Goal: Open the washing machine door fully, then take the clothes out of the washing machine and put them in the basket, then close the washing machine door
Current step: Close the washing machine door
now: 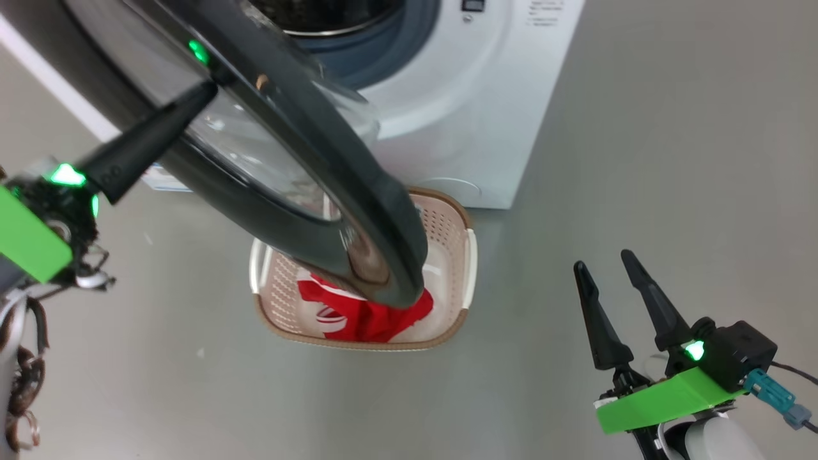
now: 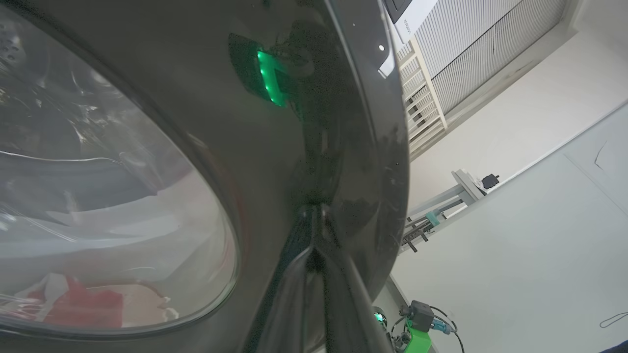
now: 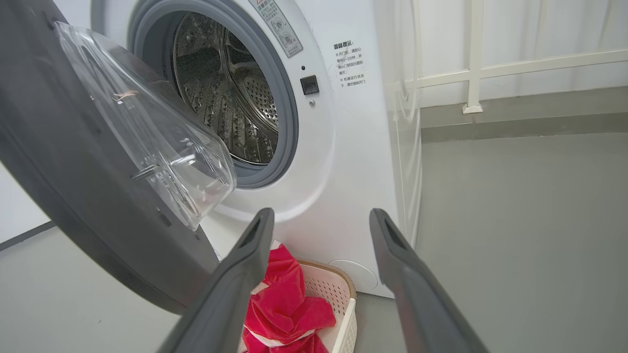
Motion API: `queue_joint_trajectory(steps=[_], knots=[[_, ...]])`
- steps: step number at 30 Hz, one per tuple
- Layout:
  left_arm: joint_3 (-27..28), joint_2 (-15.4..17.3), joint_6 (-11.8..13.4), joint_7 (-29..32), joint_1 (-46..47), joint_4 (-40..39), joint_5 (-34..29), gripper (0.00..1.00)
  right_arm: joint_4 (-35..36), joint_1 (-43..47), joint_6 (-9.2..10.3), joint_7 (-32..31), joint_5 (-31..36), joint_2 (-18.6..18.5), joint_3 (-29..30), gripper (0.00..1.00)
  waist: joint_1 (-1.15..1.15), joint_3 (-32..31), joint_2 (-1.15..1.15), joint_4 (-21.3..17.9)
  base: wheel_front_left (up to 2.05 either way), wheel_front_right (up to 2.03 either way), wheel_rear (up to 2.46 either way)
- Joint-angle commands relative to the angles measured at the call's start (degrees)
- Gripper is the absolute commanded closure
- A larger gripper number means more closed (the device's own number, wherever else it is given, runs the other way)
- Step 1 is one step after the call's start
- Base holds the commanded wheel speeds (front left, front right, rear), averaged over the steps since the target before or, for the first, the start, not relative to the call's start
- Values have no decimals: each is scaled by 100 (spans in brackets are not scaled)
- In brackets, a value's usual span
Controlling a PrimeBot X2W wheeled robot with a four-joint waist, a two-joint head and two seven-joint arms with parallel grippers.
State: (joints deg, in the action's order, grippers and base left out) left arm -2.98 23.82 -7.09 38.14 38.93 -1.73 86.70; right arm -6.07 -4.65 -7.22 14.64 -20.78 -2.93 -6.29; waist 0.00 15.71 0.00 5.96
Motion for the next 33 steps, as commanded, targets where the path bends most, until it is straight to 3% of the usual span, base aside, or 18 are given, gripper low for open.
queue_joint_trajectory(steps=[1,19,33], knots=[[160,331,-40,-139,343,-53,-90,100,183,-196,-26,36,-54,5,-116,0,0,291,0,-318,0,0,0],[-235,768,-40,-1199,1213,547,-210,100,299,-345,-26,36,-277,5,-136,0,0,592,0,-1020,0,0,0],[-697,1059,-40,-1789,889,648,-6,100,262,-257,-26,36,-198,5,-107,0,0,369,0,-871,0,0,0]])
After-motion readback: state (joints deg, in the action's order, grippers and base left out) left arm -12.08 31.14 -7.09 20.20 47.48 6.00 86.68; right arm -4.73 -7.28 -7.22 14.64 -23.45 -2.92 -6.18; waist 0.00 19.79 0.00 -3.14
